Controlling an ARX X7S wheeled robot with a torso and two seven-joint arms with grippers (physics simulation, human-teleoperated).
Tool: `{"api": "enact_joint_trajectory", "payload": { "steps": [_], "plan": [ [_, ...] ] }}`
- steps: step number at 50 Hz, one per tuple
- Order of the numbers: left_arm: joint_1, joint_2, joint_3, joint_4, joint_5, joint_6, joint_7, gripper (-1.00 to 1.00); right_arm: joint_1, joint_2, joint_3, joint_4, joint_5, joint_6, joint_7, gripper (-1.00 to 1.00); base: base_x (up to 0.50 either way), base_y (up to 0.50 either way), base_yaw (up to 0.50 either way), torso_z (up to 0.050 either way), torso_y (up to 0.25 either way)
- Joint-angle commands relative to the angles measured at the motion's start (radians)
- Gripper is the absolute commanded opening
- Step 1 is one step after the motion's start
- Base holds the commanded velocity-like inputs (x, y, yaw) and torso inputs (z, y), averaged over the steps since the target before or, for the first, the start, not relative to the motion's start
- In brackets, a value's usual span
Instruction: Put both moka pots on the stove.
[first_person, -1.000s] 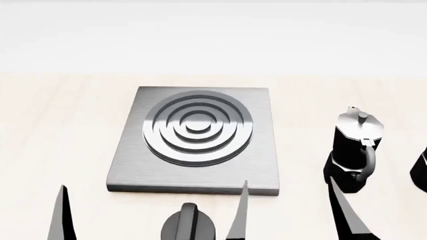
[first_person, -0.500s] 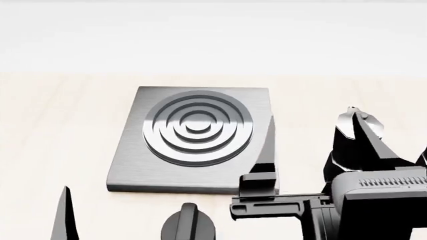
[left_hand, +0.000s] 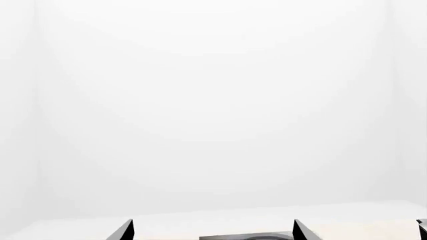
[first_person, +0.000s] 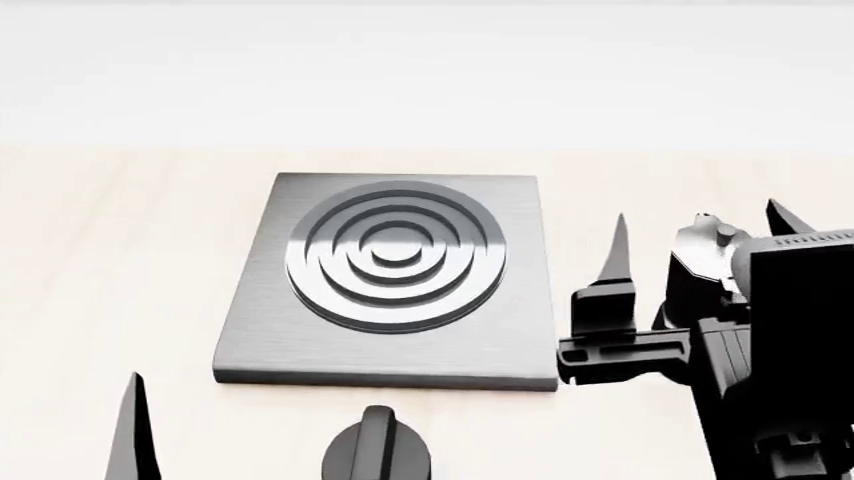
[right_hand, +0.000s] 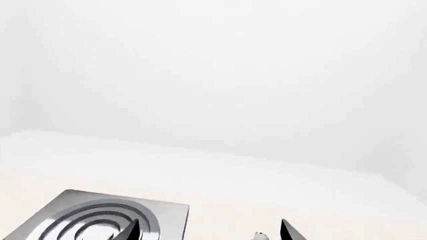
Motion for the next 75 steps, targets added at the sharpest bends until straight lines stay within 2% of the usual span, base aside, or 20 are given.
{"api": "enact_joint_trajectory", "payload": {
  "steps": [1, 21, 47, 75],
  "plan": [
    [-0.002, -0.005, 0.004, -0.006, -0.002, 0.004, -0.005, 1.00, 0.014, 0.064, 0.010, 0.093, 0.008, 0.025, -0.050, 1.00, 0.00, 0.00, 0.00, 0.000, 0.000],
    [-0.003, -0.011, 0.015, -0.009, -0.003, 0.010, -0.012, 1.00, 0.035, 0.103, -0.014, 0.210, 0.013, 0.053, -0.100, 1.00, 0.00, 0.00, 0.00, 0.000, 0.000],
    [-0.004, -0.022, 0.018, -0.012, -0.009, 0.014, -0.025, 1.00, 0.033, 0.104, -0.088, 0.412, -0.047, -0.007, -0.162, 1.00, 0.00, 0.00, 0.00, 0.000, 0.000],
    [-0.011, -0.031, 0.025, -0.014, -0.015, 0.012, -0.035, 1.00, 0.160, 0.101, -0.204, 0.609, -0.124, -0.034, -0.220, 1.00, 0.00, 0.00, 0.00, 0.000, 0.000]
  ]
}}
